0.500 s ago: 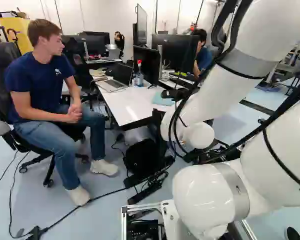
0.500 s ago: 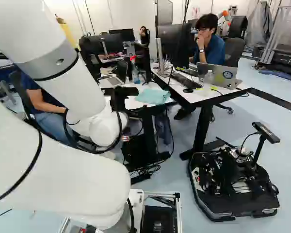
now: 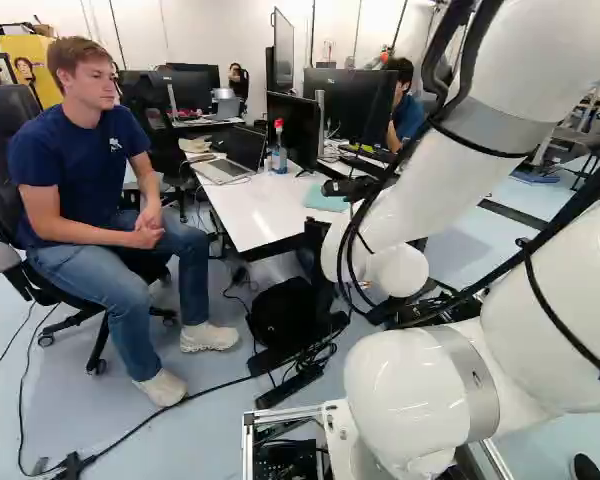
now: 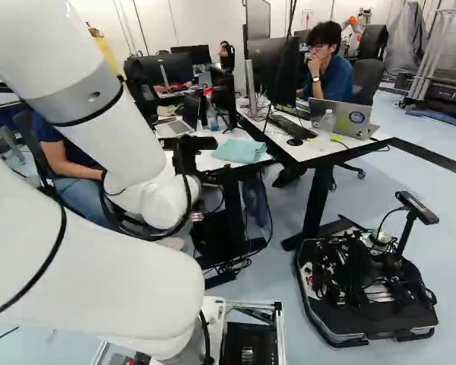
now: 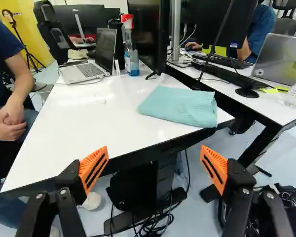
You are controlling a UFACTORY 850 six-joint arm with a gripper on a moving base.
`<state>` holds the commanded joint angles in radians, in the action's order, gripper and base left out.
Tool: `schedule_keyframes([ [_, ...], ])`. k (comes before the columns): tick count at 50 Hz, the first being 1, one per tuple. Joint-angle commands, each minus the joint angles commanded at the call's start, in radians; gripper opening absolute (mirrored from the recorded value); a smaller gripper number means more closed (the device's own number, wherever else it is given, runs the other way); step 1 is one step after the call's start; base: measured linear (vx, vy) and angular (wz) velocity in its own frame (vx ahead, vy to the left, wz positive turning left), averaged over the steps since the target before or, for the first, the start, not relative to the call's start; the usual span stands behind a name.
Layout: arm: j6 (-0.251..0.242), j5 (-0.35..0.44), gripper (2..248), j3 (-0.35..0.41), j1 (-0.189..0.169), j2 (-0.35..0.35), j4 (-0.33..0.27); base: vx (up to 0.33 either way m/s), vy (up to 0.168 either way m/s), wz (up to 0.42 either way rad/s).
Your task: Clean the table with the green towel
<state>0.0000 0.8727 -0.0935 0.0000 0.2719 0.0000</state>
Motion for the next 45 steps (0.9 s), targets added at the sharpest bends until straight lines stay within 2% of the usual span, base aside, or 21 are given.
schedule_keyframes([
  [10,0.0,0.0,247,-0.014,0.0,-0.011,0.0,0.0,0.0,0.0],
  [29,0.0,0.0,247,-0.042,0.0,0.009,0.0,0.0,0.0,0.0],
  [45,0.0,0.0,247,-0.099,0.0,-0.01,0.0,0.0,0.0,0.0],
])
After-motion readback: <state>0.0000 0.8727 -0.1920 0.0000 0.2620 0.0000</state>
